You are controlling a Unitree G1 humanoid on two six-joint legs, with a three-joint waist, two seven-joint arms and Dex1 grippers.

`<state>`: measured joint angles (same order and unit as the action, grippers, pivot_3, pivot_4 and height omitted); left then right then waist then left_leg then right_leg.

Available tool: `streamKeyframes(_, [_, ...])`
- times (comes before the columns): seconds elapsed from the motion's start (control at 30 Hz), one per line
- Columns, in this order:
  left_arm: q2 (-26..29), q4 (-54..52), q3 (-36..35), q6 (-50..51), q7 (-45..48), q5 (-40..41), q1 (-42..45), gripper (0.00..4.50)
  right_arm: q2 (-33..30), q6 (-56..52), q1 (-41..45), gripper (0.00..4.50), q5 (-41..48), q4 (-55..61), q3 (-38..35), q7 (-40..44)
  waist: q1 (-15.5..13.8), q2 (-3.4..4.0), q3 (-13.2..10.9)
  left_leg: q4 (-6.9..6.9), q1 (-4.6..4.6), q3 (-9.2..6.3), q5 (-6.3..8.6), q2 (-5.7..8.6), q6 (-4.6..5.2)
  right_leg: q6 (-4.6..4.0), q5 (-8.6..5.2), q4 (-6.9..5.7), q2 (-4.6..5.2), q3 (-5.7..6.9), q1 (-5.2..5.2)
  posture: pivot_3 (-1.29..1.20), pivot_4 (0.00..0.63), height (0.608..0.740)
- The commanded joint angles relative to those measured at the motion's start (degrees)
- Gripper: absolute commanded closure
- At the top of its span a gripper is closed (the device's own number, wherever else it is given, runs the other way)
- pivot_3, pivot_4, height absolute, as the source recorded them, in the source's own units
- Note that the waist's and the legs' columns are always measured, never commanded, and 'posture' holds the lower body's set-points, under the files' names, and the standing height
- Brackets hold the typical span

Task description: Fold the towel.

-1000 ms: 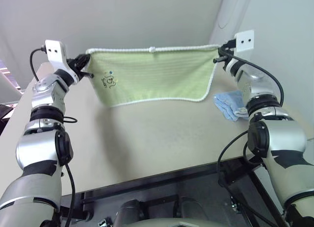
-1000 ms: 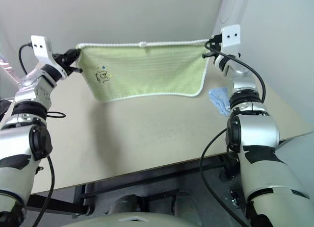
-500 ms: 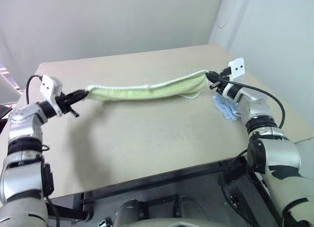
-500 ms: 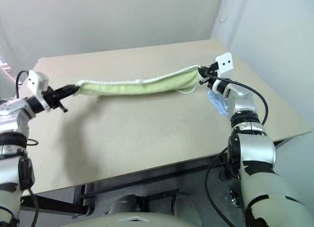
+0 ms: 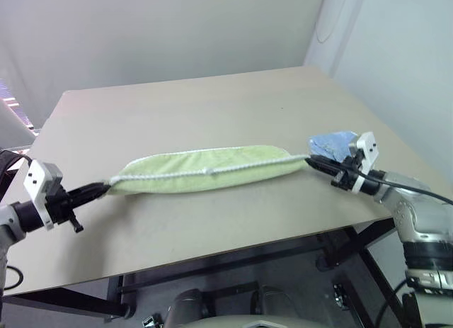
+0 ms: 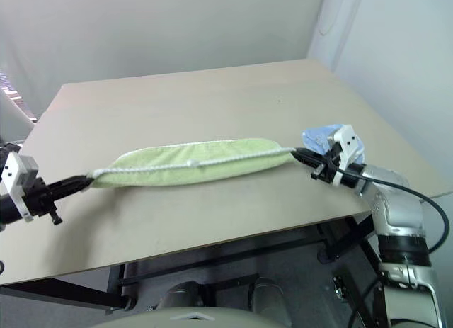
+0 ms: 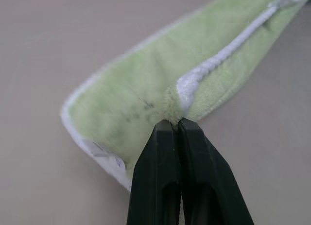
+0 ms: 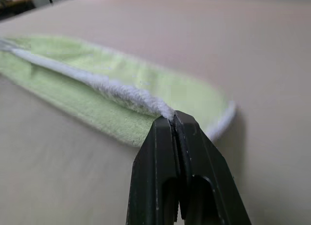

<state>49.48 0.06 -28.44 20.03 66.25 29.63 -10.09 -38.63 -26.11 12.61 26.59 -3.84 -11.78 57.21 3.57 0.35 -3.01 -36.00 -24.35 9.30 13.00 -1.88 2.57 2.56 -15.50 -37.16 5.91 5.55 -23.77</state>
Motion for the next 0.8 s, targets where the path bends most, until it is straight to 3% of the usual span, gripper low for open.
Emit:
streamKeyframes(0.03, [0.4,-5.3,-5.0,1.2,1.1,1.6,-6.5,4.49,-2.8,-2.2,-3.8,4.5,3.2,7.3,-3.9,0.5,0.1,0.0,0.0,-0.01,0.01,-0.02,0.0,-0.02,0.0,0.0,0.0,0.0,0.0,0.02,-0.06,0.0,0.0,0.724])
streamKeyframes(0.4, [-1.6,-14.7,-12.5,3.7,2.0,4.0,-23.9,4.49,-7.5,-7.6,-17.2,4.5,8.3,18.5,-8.3,1.8,-0.3,-0.05,0.0,0.17,-0.19,-0.05,0.01,-0.02,-0.01,0.09,-0.07,0.47,-0.01,0.02,-0.23,0.0,0.0,0.724])
streamKeyframes(0.67, [-1.4,-11.9,-7.6,4.4,-1.4,4.0,-15.6,4.49,-5.6,-5.8,-10.0,4.5,5.4,12.6,-2.7,0.1,-1.2,0.01,0.0,0.95,-0.17,-0.02,0.01,-0.09,0.0,-0.18,0.27,1.3,-0.29,0.1,-0.01,0.0,0.0,0.724])
streamKeyframes(0.73, [-1.1,-9.1,-5.4,3.7,-1.6,2.8,-12.0,4.49,-4.8,-5.0,-6.5,4.5,3.8,8.9,-1.2,-0.9,-1.7,-0.2,0.1,1.14,-0.34,0.37,0.01,-0.12,-0.01,-0.23,0.28,0.79,-0.31,-0.16,0.2,0.0,0.0,0.724])
streamKeyframes(0.77, [-1.0,-7.8,-4.4,3.3,-1.8,2.3,-10.2,4.49,-4.6,-4.8,-5.1,4.5,3.0,7.2,-0.4,-1.2,-2.2,-0.59,0.1,1.41,-0.1,1.04,-0.01,-0.15,-0.02,-0.73,-0.29,-0.61,-0.32,-0.37,0.33,0.0,0.0,0.724])
streamKeyframes(0.8, [-0.9,-5.9,-3.2,2.8,-2.0,1.7,-7.9,4.49,-4.2,-4.4,-3.2,4.5,2.2,5.1,0.4,-1.7,-2.5,-1.03,0.0,1.43,0.42,1.77,-0.04,-0.13,-0.05,-0.86,-1.73,-1.7,-0.25,-0.66,0.5,0.0,0.0,0.724])
